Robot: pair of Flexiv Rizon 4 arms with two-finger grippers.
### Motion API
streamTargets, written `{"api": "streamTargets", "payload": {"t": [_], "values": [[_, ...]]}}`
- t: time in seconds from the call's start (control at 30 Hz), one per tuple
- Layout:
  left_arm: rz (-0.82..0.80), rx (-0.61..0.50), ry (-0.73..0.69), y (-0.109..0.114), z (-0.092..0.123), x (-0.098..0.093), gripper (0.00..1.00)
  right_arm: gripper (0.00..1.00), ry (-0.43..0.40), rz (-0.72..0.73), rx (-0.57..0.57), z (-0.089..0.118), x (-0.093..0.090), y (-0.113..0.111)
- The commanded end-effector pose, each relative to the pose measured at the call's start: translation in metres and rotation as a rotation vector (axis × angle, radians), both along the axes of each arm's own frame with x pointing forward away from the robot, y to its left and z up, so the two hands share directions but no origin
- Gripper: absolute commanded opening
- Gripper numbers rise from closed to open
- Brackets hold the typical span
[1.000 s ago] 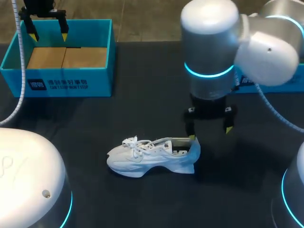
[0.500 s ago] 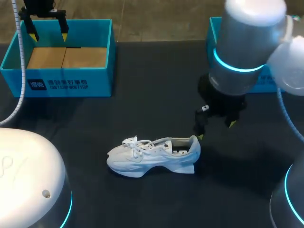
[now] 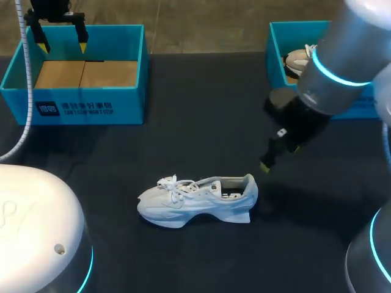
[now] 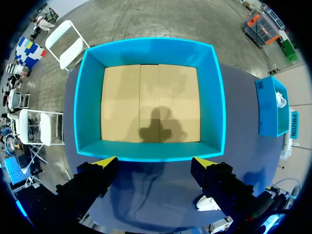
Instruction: Take the shoe out of the shoebox, open the shoe tongue, remove and reinsert the insole, then place the shoe into the shoebox
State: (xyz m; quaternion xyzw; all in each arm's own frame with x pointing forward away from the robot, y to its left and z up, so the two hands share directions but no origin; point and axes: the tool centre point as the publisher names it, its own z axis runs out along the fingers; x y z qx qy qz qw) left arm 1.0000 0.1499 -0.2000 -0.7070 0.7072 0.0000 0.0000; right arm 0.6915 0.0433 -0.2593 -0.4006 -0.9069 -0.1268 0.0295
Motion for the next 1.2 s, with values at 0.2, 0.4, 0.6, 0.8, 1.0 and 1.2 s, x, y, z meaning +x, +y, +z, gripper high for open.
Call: {"api": "streamTargets", "payload": {"t": [0.2, 0.4, 0.6, 0.8, 1.0, 1.2], "values": [[0.0, 0.0, 0.0, 0.0, 0.0, 0.0, 1.0, 1.0, -0.077, 0.303, 0.575, -0.015, -0.005, -0.027], [0.0, 0.0, 0.0, 0.0, 0.0, 0.0, 1.0, 1.0, -0.077, 0.303, 0.575, -0.015, -0.005, -0.027], [0.0, 0.0, 0.0, 0.0, 0.0, 0.0, 1.0, 1.0, -0.077, 0.303, 0.575, -0.015, -0.005, -0.027], [0.0, 0.0, 0.0, 0.0, 0.0, 0.0, 1.0, 1.0, -0.272, 0.351, 0.49, -0.037, -0.017, -0.017], [0.0, 0.0, 0.0, 0.0, 0.0, 0.0, 1.0, 1.0, -0.381, 0.361, 0.522, -0.05, -0.021, -0.013], [0.0, 0.0, 0.0, 0.0, 0.0, 0.0, 1.0, 1.0, -0.384, 0.377, 0.531, -0.053, -0.02, -0.013]]}}
